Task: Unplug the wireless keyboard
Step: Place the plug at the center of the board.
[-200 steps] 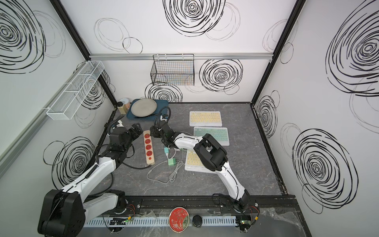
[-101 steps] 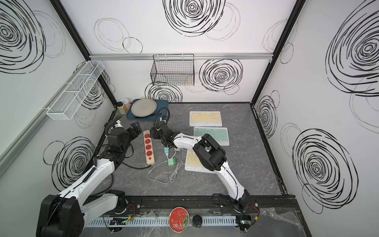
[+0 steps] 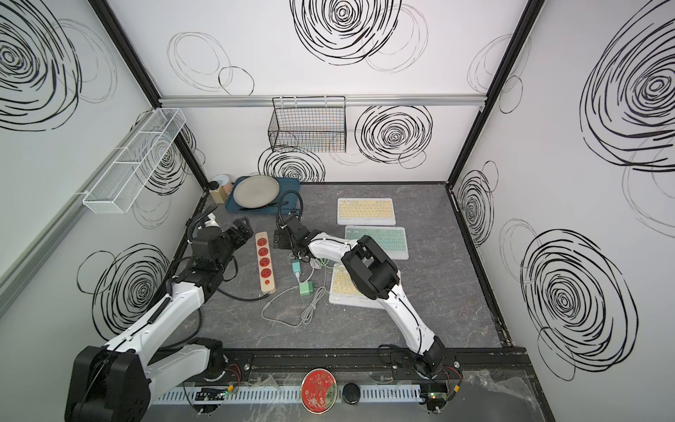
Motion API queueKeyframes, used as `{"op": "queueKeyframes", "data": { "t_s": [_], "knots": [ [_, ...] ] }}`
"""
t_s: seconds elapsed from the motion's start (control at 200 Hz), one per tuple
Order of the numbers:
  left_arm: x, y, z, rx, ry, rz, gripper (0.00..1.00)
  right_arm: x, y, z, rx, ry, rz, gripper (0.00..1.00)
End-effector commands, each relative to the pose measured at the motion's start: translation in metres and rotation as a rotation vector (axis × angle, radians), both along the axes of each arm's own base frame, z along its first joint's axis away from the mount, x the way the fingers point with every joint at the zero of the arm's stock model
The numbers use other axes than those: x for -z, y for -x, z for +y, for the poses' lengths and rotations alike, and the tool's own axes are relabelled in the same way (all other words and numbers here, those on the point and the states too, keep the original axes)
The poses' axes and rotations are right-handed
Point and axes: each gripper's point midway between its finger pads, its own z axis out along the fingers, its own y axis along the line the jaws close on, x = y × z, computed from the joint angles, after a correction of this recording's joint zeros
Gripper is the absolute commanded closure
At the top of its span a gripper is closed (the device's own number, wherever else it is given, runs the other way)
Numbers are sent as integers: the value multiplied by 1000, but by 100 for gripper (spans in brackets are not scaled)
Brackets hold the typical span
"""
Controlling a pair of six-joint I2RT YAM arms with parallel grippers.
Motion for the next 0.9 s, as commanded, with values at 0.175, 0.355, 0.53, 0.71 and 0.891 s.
{"op": "queueKeyframes", "data": {
  "t_s": [0.175,0.355,0.53,0.71,0.891],
  "knots": [
    [-12,6,7,-8,28,-27,3,-54,16,22,-131,-126,-3,10],
    [-12,11,12,-17,39,-35,3,-47,15,41,-138,-98,28,18],
    [-14,14,19,-26,49,-45,3,-31,24,57,-211,-238,240,27],
    [-10,16,22,-25,62,-49,3,-42,23,56,-199,-248,193,29],
    [-8,16,30,-36,54,-46,1,-87,21,53,-202,-207,23,31]
  ]
}}
